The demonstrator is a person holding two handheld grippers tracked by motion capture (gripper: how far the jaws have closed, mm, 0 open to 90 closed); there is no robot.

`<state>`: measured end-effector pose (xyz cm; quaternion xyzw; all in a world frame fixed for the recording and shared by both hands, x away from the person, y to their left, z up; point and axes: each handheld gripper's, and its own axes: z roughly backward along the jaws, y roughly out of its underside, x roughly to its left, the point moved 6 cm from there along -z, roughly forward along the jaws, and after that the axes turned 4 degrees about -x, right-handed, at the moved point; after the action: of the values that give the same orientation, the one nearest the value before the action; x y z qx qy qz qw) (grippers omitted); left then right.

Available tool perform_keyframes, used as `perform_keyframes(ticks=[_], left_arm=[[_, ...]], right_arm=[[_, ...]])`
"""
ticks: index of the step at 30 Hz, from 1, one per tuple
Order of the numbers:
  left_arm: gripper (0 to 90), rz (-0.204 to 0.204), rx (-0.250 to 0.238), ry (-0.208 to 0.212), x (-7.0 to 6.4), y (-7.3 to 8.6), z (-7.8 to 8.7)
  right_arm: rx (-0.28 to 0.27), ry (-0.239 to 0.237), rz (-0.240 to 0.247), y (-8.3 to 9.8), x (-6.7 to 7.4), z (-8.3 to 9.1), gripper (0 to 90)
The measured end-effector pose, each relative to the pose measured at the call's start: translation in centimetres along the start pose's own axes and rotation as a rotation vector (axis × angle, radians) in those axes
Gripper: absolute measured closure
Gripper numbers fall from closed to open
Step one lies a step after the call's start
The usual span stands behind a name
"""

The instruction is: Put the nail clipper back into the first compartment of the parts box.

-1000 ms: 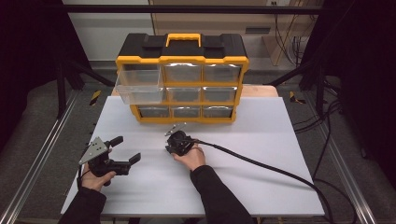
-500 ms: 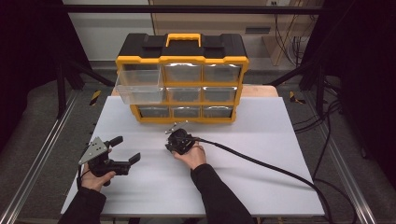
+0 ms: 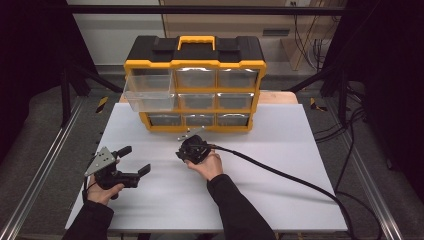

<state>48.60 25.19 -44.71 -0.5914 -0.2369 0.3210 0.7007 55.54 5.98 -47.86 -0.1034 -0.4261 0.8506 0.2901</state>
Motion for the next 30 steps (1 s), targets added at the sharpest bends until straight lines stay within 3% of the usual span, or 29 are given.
perform_keyframes(ticks=[12, 30], left_arm=[[0.8, 0.003, 0.004, 0.000, 0.0, 0.1, -0.1], [0.8, 0.003, 0.010, -0.001, 0.0, 0.2, -0.2]], right_arm=[[-0.078, -0.005, 0.050, -1.8, 0.9, 3.1, 79.6], [-0.222, -0.026, 0.097, -5.0, 2.0, 9.4, 79.6]])
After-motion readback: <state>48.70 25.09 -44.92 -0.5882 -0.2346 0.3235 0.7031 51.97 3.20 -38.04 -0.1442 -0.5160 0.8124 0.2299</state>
